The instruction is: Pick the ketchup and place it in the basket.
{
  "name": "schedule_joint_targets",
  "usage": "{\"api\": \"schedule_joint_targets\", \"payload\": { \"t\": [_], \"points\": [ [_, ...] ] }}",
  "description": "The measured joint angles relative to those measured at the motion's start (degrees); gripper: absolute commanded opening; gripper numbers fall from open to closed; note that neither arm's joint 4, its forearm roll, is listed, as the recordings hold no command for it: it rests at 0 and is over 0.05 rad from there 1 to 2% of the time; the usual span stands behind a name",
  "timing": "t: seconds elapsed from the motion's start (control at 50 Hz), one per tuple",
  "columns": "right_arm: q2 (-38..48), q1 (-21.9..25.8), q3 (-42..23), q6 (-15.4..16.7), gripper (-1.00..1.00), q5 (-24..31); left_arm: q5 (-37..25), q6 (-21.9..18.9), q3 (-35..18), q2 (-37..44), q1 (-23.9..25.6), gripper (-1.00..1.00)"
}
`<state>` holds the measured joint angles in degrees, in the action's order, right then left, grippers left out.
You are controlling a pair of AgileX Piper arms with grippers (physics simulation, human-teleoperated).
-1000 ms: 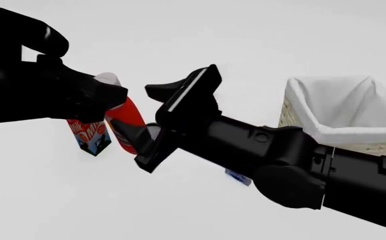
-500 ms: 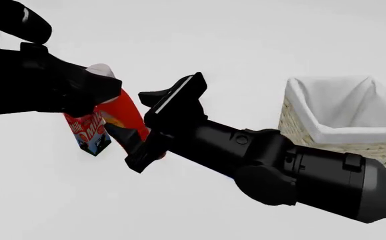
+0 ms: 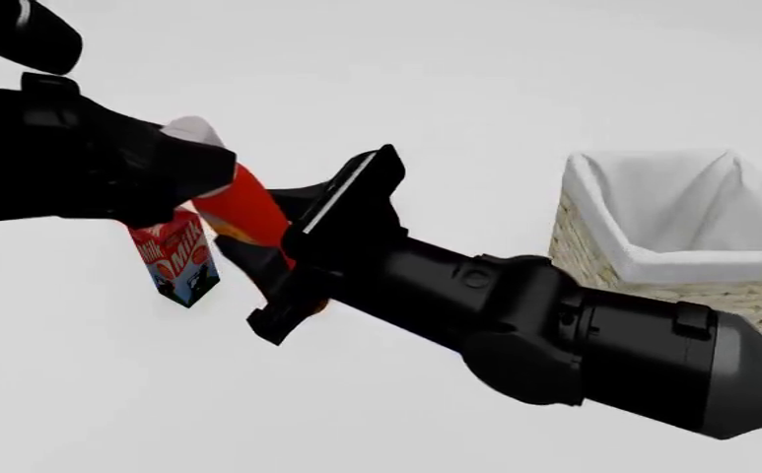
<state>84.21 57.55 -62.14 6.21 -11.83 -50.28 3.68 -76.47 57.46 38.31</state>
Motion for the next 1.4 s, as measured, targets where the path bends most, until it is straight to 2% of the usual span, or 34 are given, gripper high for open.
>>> {"api": "schedule_joint_targets", "payload": {
  "t": [0.06,0.08,0.5,0.7,0.86,1.0,1.24,1.4],
  "points": [
    [-0.56,-0.13,0.45,0.11,-1.00,0.14,0.17,0.34,0.04,0.00,0.65,-1.00],
    [-0.76,-0.19,0.59,0.12,-1.00,0.20,0.22,0.36,0.03,-0.01,0.90,1.00],
    [-3.64,-1.82,2.69,1.17,-1.00,1.87,0.28,1.43,-6.49,-2.97,10.48,1.00],
    [-5.40,-2.17,3.71,1.19,-1.00,2.59,0.27,1.05,-9.39,-5.20,11.56,1.00],
    [-7.70,-2.87,4.28,1.22,-1.00,3.69,1.21,1.41,-9.65,-8.32,9.50,1.00],
    [-9.89,-4.15,4.65,1.25,-1.00,4.86,2.90,2.46,-7.40,-12.23,6.35,1.00],
    [-13.53,-7.55,5.61,1.06,-1.00,6.24,6.58,5.36,-1.18,-19.07,-0.34,1.00],
    [-16.04,-10.64,6.79,0.52,-1.00,6.49,10.50,7.53,5.42,-23.70,-5.76,1.00]
  ]
}}
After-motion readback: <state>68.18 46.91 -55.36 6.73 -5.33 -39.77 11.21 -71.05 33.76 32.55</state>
